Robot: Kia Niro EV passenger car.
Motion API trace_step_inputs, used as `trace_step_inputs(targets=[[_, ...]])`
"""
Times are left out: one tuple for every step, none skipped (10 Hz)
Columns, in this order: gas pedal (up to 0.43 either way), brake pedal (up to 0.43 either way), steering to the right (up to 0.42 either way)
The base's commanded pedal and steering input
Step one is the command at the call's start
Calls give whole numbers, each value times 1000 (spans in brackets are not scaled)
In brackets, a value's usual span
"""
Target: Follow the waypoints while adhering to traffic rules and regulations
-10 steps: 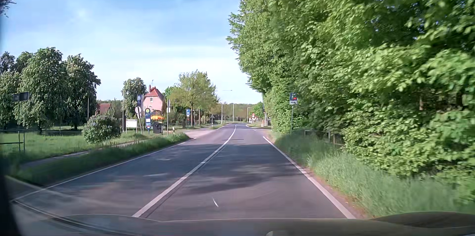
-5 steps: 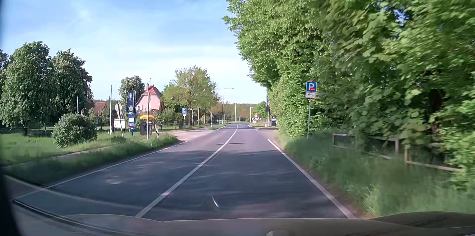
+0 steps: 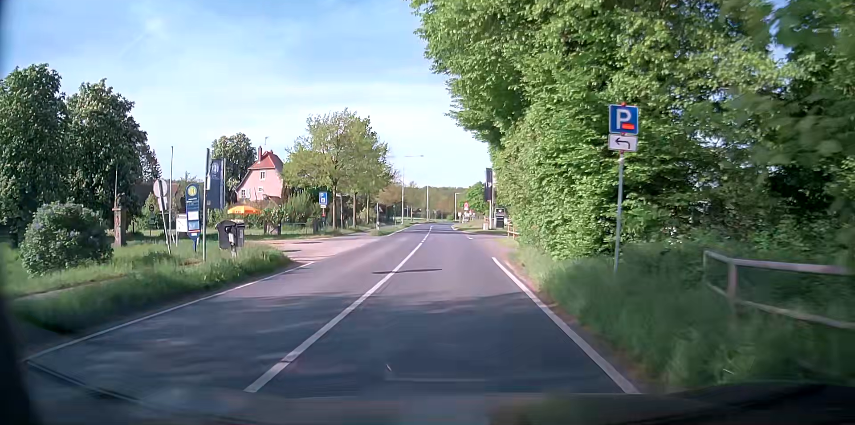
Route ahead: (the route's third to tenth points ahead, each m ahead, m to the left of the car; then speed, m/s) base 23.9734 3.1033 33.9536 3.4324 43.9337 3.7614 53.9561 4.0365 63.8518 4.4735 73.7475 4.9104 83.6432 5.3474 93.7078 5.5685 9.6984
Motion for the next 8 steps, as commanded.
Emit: trace_step_inputs(targets=[[0,0,-9],[0,0,-9],[0,0,-9],[0,0,-9],[0,0,-9],[0,0,-9],[0,0,-9],[0,0,-9]])
